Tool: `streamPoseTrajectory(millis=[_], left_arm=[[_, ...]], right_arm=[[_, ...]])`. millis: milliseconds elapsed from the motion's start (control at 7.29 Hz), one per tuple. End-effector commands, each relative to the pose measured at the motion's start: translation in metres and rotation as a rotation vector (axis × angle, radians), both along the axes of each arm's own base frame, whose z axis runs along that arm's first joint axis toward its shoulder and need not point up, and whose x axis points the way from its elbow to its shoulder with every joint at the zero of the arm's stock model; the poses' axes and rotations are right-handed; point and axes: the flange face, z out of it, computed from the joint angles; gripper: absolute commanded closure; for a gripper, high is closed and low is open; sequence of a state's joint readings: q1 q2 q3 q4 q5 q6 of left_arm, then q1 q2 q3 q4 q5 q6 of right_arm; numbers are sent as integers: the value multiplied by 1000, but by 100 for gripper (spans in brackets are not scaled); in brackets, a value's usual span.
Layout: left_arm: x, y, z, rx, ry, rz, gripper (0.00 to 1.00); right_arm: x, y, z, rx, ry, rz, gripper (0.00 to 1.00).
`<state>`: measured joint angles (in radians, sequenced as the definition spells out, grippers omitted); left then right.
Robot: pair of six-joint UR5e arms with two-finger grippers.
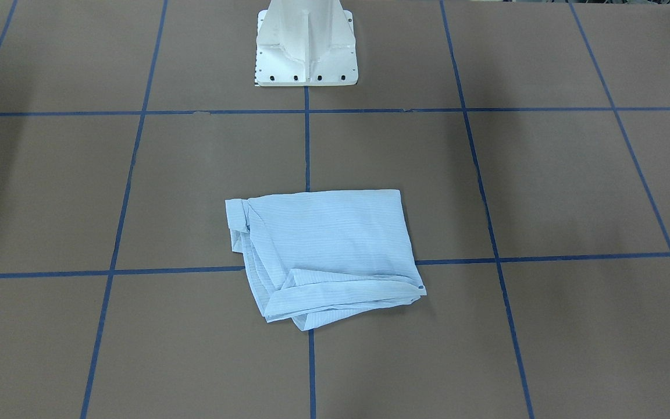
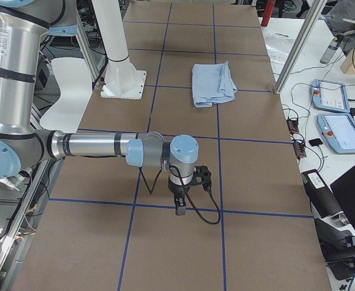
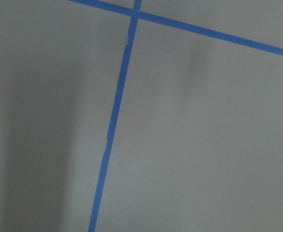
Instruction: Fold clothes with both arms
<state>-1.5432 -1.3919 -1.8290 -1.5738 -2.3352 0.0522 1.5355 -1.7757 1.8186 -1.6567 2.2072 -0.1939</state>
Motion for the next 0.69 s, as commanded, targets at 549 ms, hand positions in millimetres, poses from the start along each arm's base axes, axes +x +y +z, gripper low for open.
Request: streamPoseTrajectory(millis=[549], left_arm=[[1,0,7,-11,4,4,0]], right_arm=[[0,-1,-4,7,-4,1,0]])
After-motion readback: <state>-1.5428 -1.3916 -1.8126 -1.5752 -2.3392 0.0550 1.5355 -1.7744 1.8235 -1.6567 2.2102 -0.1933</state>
